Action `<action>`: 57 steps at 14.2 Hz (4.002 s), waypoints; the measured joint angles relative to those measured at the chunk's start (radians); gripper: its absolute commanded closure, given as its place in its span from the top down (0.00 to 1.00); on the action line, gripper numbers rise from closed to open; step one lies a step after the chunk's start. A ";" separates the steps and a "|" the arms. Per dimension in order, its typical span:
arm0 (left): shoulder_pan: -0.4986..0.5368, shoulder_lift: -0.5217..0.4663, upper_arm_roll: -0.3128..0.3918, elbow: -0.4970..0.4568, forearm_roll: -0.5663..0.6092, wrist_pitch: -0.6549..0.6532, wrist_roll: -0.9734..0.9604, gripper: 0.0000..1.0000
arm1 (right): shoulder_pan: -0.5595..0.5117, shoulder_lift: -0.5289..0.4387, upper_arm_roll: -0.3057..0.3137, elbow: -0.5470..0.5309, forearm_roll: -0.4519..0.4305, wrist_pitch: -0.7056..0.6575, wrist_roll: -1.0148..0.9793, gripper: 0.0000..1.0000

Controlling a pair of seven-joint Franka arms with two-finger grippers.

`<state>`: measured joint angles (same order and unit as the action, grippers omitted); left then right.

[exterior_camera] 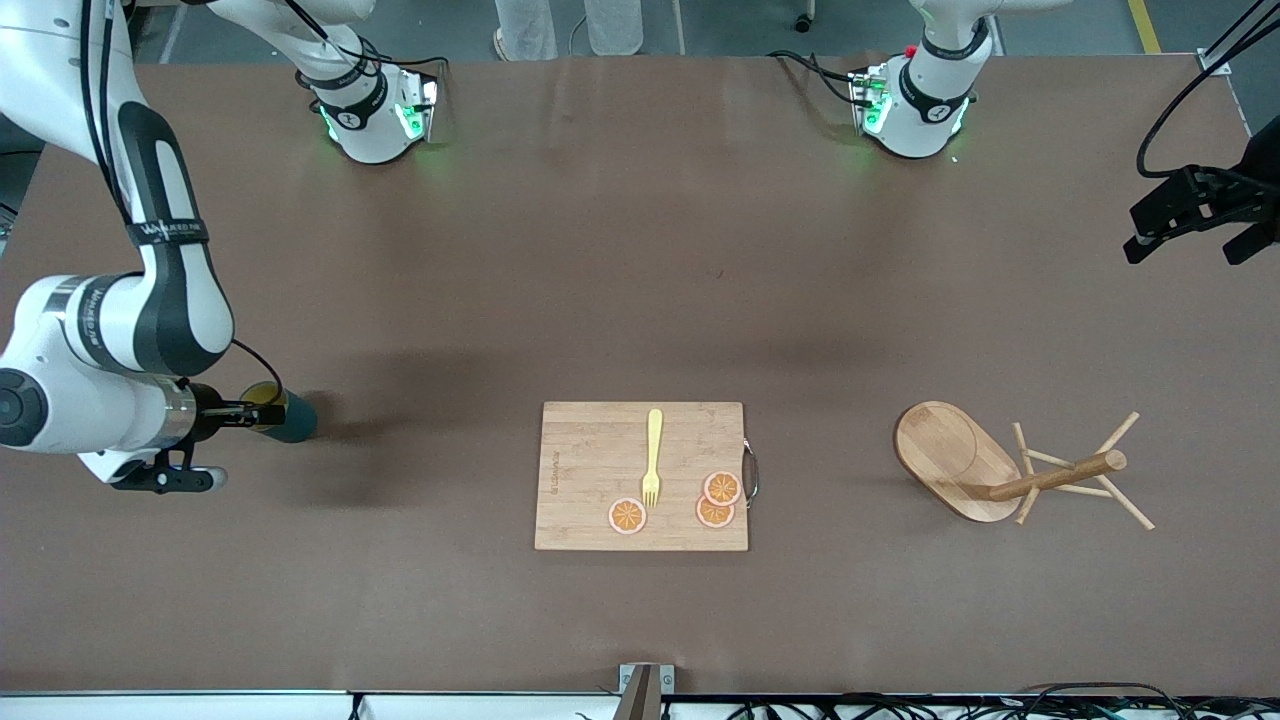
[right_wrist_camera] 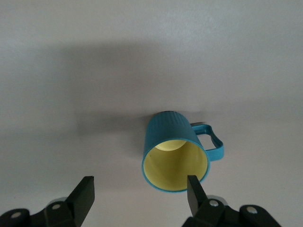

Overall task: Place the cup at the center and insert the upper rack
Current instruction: 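Reach the right gripper to the teal mug and grasp its body, then lift the teal mug with the right gripper toward the table center, then lower the mug at center with the right gripper while the left gripper approaches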

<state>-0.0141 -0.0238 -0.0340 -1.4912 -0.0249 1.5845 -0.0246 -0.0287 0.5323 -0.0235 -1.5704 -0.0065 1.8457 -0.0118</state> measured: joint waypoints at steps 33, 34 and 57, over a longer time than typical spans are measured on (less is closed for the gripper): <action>0.006 0.000 0.006 -0.001 -0.016 0.000 -0.001 1.00 | 0.361 0.004 0.099 0.074 0.063 -0.103 0.242 0.00; 0.006 0.000 0.006 -0.001 -0.016 0.000 -0.001 1.00 | 0.413 0.003 0.101 0.093 0.083 -0.103 0.282 0.00; 0.007 0.000 0.007 -0.003 -0.017 0.000 -0.001 1.00 | 0.927 0.234 0.102 0.271 0.203 0.149 0.832 0.00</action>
<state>-0.0068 -0.0234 -0.0271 -1.4938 -0.0416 1.5846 -0.0252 0.8982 0.7661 0.0784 -1.2998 0.1963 1.9943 0.8199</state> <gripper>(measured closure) 0.000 0.965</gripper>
